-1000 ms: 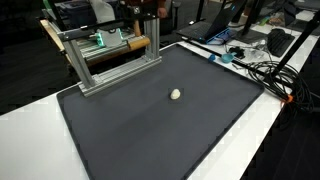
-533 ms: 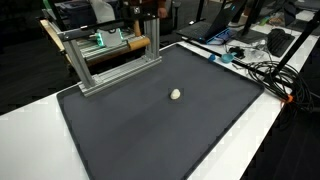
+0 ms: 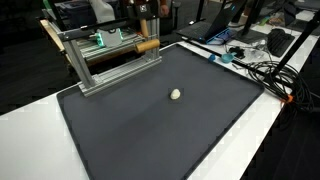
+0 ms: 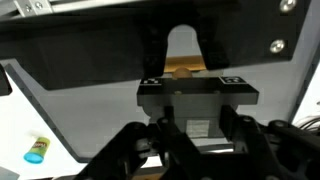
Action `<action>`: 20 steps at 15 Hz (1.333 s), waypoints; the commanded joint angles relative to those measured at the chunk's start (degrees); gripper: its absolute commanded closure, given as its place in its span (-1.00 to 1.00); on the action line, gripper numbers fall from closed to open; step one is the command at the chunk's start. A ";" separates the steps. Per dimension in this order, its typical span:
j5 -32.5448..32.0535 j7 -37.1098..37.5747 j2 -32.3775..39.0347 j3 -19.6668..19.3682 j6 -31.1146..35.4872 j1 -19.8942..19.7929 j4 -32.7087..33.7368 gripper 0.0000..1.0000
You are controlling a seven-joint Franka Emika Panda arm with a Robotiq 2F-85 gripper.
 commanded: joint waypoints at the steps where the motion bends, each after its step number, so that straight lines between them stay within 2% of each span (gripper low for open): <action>1: -2.74 5.43 8.78 4.70 6.72 -2.77 6.79 0.57; 2: -3.63 6.66 11.16 5.99 7.35 -3.16 8.68 0.57; 3: -4.06 6.57 14.16 6.80 5.25 -2.59 11.46 0.57; 4: -2.65 4.65 7.79 4.33 5.98 -1.54 5.48 0.57; 5: -2.82 5.01 9.64 4.79 5.98 -1.31 6.71 0.07; 13: -2.76 4.94 9.65 4.37 5.98 -1.37 6.15 0.07; 14: -1.83 7.23 9.84 5.14 5.76 -1.25 6.48 0.57; 15: -5.03 15.78 11.14 9.23 6.79 -4.94 7.62 0.57; 16: -4.41 19.20 13.03 10.08 7.18 -5.01 9.30 0.57; 18: -9.69 26.99 18.43 14.80 8.88 -8.37 14.26 0.57; 20: -15.27 31.39 23.82 17.41 7.76 -10.11 20.05 0.57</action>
